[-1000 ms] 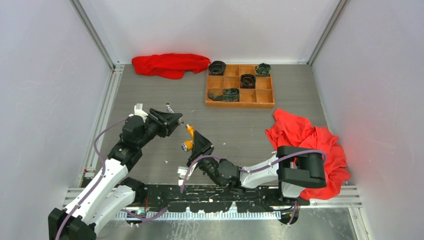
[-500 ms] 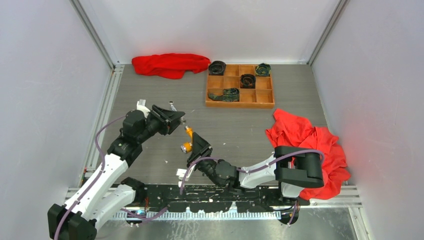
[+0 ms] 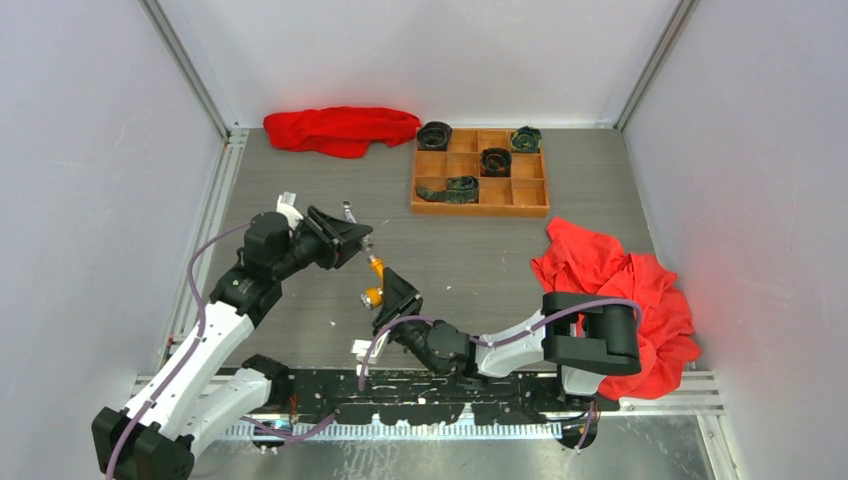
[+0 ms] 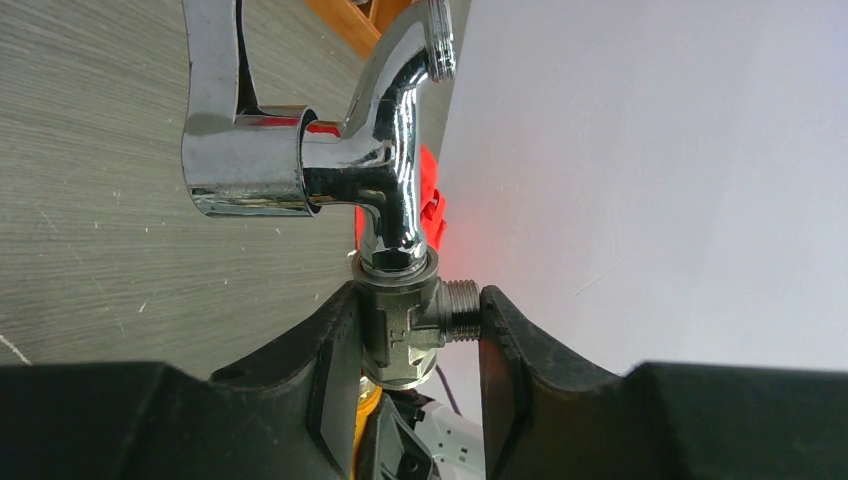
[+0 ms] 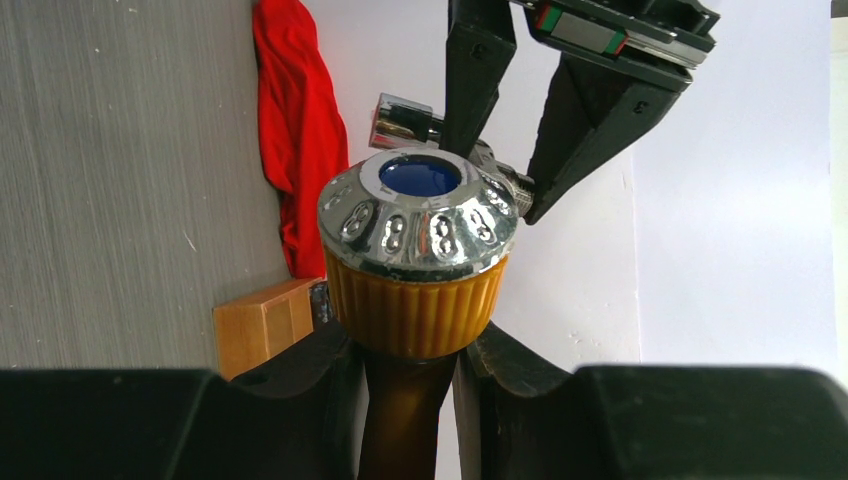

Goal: Install the water faucets

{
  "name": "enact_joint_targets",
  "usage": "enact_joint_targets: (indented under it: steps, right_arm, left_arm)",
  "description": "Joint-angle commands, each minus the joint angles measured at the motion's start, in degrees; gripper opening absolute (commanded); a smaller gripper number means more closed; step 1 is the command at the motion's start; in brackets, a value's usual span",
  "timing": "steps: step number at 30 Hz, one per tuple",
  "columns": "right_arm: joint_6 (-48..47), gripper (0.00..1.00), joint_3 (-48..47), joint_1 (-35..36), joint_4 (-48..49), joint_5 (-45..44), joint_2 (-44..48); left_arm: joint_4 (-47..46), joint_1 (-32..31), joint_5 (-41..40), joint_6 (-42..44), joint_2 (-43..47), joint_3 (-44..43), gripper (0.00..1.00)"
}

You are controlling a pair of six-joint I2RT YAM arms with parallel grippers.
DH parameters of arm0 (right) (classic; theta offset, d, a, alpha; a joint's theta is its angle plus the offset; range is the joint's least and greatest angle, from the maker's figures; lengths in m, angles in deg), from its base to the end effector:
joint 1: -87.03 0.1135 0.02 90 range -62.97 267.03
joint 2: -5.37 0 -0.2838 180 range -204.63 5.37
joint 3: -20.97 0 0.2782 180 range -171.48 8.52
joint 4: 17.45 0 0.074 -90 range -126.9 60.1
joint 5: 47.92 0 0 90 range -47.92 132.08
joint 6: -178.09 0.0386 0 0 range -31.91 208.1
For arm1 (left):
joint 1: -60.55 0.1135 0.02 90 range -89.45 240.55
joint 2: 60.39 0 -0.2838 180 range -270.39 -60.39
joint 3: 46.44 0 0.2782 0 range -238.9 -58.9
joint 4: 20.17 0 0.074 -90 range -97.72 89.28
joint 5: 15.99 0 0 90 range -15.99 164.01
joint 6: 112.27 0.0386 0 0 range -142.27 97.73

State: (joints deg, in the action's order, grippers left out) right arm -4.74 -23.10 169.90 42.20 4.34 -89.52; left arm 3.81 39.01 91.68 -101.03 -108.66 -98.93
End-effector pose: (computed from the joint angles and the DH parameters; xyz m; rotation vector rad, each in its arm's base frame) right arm 0.0636 0.3178 0.1967 -1.3511 0.5987 -0.6064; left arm 0.1936 -0.0890 0.3083 -0.8349 2.0285 -1.3946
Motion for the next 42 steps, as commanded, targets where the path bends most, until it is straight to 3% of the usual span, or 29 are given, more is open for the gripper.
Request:
enact_joint_targets:
  steps: [1, 42]
  right_arm:
    - [0.5, 0.01, -1.9, 0.0, 4.3, 0.6, 0.4]
    - [2.7, 0.01, -3.9, -1.9, 6.1, -0.7, -0.4]
  left_arm:
    - [-0.1, -0.2, 2.4, 4.1, 0.3, -4.2, 0.0]
    - [-1.0, -2.2, 4.9, 11.2, -1.3, -3.8, 0.0]
